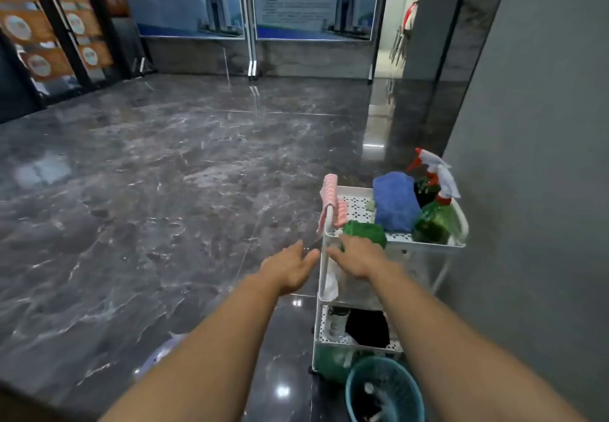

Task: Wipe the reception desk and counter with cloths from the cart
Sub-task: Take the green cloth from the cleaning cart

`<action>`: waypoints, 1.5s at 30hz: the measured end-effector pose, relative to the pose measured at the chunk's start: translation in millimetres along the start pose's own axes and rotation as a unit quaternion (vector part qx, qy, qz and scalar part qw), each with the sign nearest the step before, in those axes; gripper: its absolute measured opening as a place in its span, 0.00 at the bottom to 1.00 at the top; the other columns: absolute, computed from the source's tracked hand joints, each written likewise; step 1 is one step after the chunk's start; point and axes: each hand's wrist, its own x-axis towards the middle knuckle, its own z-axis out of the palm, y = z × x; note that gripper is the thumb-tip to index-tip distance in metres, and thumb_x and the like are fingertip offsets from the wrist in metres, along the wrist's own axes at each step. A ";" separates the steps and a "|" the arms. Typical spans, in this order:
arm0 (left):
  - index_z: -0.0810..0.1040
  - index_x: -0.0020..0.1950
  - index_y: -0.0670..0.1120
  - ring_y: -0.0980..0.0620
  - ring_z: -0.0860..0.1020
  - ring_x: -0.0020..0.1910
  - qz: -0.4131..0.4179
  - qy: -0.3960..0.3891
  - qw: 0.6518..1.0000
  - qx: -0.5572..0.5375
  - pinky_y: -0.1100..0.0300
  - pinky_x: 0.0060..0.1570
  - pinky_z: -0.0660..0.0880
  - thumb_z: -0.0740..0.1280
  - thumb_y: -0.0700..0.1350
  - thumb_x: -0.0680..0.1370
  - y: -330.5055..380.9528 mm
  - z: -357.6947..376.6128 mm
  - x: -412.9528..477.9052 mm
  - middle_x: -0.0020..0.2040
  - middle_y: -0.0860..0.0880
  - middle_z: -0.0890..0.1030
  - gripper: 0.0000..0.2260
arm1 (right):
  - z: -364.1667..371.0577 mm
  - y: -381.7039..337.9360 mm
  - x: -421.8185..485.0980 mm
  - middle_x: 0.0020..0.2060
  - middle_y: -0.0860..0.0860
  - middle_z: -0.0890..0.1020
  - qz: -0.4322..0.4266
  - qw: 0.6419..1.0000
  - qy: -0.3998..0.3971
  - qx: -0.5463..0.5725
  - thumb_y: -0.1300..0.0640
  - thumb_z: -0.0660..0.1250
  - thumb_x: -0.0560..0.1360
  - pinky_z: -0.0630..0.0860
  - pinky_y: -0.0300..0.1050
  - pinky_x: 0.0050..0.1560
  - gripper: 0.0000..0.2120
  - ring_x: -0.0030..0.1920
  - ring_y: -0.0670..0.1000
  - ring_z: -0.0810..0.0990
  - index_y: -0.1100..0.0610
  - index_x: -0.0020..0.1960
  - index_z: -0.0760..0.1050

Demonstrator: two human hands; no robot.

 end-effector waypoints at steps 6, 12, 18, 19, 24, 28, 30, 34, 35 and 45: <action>0.67 0.73 0.48 0.45 0.72 0.66 0.006 0.013 1.000 -0.018 0.48 0.66 0.68 0.57 0.58 0.80 30.4 14.7 60.8 0.70 0.46 0.73 0.24 | -11.1 57.0 33.6 0.60 0.59 0.79 0.084 0.994 0.064 0.015 0.44 0.54 0.81 0.72 0.52 0.59 0.20 0.59 0.60 0.76 0.57 0.62 0.74; 0.76 0.65 0.52 0.44 0.79 0.56 0.025 0.046 0.999 -0.011 0.50 0.57 0.75 0.62 0.55 0.78 53.1 27.6 112.5 0.59 0.47 0.81 0.17 | -12.0 88.5 68.4 0.61 0.57 0.78 0.201 0.973 0.112 0.011 0.45 0.52 0.82 0.67 0.51 0.60 0.21 0.63 0.58 0.71 0.58 0.61 0.76; 0.77 0.56 0.49 0.42 0.78 0.54 -0.041 0.041 0.997 0.058 0.52 0.53 0.74 0.60 0.56 0.79 63.7 40.6 137.3 0.54 0.44 0.81 0.14 | -5.1 94.1 94.9 0.66 0.56 0.75 0.276 0.958 0.045 0.060 0.41 0.51 0.81 0.61 0.53 0.66 0.26 0.68 0.57 0.68 0.57 0.63 0.76; 0.77 0.56 0.49 0.42 0.78 0.54 -0.049 0.042 0.996 0.062 0.52 0.53 0.73 0.60 0.56 0.79 63.2 43.4 139.5 0.54 0.45 0.81 0.14 | -3.6 93.4 99.0 0.67 0.56 0.74 0.285 0.955 0.039 0.071 0.40 0.52 0.81 0.60 0.53 0.66 0.26 0.69 0.58 0.66 0.57 0.63 0.76; 0.77 0.51 0.49 0.43 0.77 0.54 -0.050 0.046 0.997 0.041 0.51 0.54 0.71 0.60 0.55 0.79 61.6 48.6 141.3 0.52 0.46 0.81 0.12 | 0.5 88.4 109.0 0.63 0.56 0.76 0.333 0.920 0.039 0.201 0.46 0.62 0.77 0.60 0.53 0.65 0.17 0.67 0.59 0.69 0.55 0.58 0.77; 0.78 0.61 0.54 0.45 0.79 0.55 -0.050 0.034 0.993 -0.102 0.49 0.59 0.73 0.64 0.55 0.76 59.4 48.1 138.6 0.53 0.48 0.82 0.15 | -5.9 83.2 103.8 0.50 0.54 0.79 0.327 0.898 0.090 0.279 0.47 0.65 0.73 0.62 0.52 0.59 0.11 0.58 0.58 0.74 0.55 0.47 0.77; 0.77 0.64 0.52 0.46 0.80 0.53 -0.057 0.035 0.968 -0.240 0.48 0.58 0.75 0.69 0.54 0.73 59.2 45.1 132.5 0.51 0.49 0.83 0.20 | -9.4 78.5 98.7 0.39 0.52 0.78 0.298 0.877 0.120 0.356 0.49 0.67 0.70 0.64 0.52 0.60 0.09 0.49 0.58 0.76 0.55 0.37 0.74; 0.69 0.70 0.38 0.50 0.79 0.54 -0.091 0.028 0.886 -0.454 0.60 0.54 0.76 0.74 0.42 0.73 56.3 26.6 119.6 0.59 0.46 0.79 0.28 | -16.8 62.7 81.0 0.22 0.47 0.71 0.203 0.827 0.184 0.491 0.50 0.65 0.58 0.72 0.54 0.53 0.09 0.35 0.55 0.72 0.54 0.27 0.69; 0.70 0.69 0.38 0.53 0.79 0.50 -0.089 0.018 0.872 -0.480 0.66 0.47 0.76 0.74 0.41 0.74 55.8 19.4 113.8 0.58 0.47 0.78 0.26 | -21.6 58.6 76.7 0.21 0.46 0.68 0.184 0.825 0.191 0.500 0.51 0.65 0.58 0.70 0.52 0.47 0.08 0.33 0.54 0.70 0.54 0.25 0.69; 0.66 0.71 0.43 0.58 0.76 0.48 -0.031 0.010 0.827 -0.561 0.66 0.39 0.67 0.74 0.36 0.71 25.9 -49.5 48.5 0.57 0.49 0.78 0.31 | -71.6 -17.2 40.2 0.24 0.51 0.68 0.009 0.825 0.138 0.548 0.71 0.61 0.67 0.62 0.40 0.28 0.11 0.29 0.50 0.66 0.61 0.28 0.67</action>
